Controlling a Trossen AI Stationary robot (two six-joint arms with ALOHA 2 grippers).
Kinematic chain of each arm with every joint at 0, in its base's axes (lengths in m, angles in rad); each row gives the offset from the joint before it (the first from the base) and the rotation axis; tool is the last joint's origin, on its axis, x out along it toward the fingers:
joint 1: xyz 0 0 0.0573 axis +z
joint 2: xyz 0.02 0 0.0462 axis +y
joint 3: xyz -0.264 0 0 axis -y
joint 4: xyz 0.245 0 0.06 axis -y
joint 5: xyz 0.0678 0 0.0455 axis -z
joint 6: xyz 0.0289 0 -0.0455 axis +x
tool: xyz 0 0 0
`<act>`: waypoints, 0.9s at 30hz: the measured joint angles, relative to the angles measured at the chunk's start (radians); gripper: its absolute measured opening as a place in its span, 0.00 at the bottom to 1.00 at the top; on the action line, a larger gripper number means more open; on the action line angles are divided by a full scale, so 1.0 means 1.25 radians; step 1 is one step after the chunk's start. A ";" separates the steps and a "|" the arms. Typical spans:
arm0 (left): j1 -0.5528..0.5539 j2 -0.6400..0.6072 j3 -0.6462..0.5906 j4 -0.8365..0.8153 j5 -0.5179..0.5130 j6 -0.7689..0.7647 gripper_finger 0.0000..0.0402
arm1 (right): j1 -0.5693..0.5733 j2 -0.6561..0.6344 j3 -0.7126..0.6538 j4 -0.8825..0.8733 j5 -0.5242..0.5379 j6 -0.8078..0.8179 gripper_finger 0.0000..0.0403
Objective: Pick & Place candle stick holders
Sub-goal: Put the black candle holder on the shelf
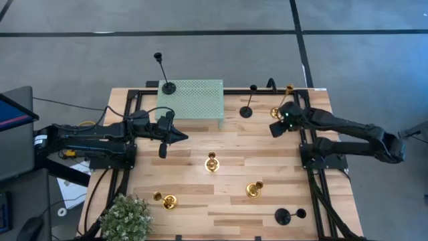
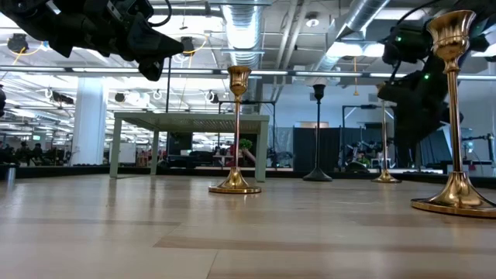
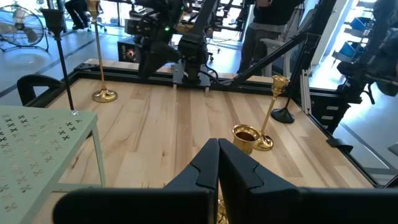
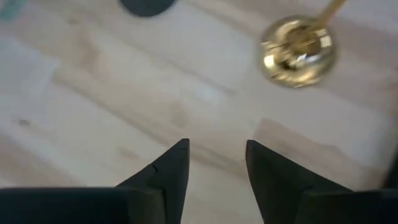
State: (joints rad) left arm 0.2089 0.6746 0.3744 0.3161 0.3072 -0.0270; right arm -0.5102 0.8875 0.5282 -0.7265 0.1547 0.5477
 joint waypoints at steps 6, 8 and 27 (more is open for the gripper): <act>0.000 0.000 0.000 0.000 0.000 0.000 0.01 | 0.172 0.000 0.000 0.000 0.075 0.135 0.30; 0.000 0.000 0.000 0.000 0.000 0.000 0.01 | 0.248 0.000 0.000 -0.002 0.139 0.184 0.28; 0.000 0.007 0.000 -0.001 0.000 0.000 0.01 | 0.664 0.157 0.000 0.140 0.594 0.429 0.23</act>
State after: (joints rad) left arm 0.2086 0.6836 0.3744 0.3151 0.3071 -0.0269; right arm 0.3198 1.0839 0.5282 -0.5517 0.8976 1.0841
